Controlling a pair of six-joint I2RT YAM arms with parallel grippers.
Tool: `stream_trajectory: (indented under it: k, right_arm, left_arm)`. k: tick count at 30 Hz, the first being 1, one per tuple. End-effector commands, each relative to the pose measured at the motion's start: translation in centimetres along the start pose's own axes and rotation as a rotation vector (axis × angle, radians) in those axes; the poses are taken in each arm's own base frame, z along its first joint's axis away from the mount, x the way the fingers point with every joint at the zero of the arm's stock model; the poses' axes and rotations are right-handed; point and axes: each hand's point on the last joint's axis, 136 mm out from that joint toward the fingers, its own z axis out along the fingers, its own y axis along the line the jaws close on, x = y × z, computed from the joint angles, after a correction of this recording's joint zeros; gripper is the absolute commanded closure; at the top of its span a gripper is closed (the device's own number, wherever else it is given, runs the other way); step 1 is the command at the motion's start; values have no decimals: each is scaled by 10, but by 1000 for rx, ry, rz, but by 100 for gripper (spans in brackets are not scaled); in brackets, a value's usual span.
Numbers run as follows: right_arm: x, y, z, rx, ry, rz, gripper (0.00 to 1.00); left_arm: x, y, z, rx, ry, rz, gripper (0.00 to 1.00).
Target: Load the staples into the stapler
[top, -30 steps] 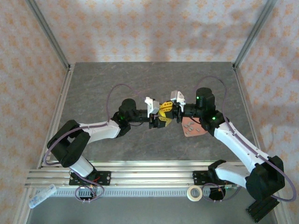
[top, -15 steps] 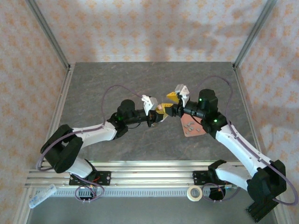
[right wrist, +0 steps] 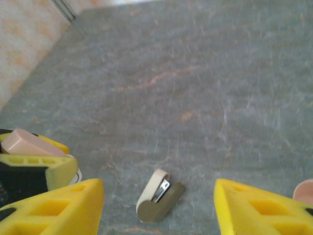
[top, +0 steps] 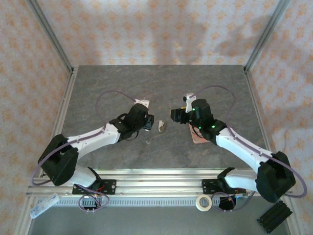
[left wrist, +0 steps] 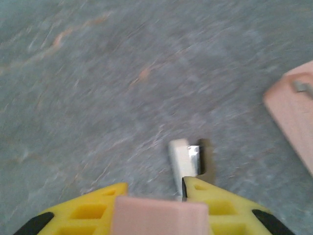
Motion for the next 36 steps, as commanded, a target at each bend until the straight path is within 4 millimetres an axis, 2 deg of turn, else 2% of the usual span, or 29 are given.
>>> stream_trajectory:
  k: [1,6,16,20,25,28,30,36]
  right_arm:
    - [-2,-3,6,56,1,76,39]
    - [7,1,16,59,39,83,39]
    - [13,1,26,69,80,94,39]
    - [12,1,29,72,87,101,39]
    - [19,-2,34,93,122,108,38]
    - [24,-3,36,99,140,126,38]
    - [24,-3,36,103,146,140,37]
    - [28,-9,34,176,199,209,35]
  left_arm:
    - [13,29,8,-193,79,-80,78]
    - [20,31,27,-243,166,-108,82]
    - [27,45,51,-298,234,-178,78]
    - [29,43,62,-303,252,-179,77]
    - [38,43,69,-306,284,-189,67]
    - [42,45,68,-308,286,-195,54]
    - [41,45,64,-309,283,-196,49]
    - [20,42,44,-292,228,-201,38]
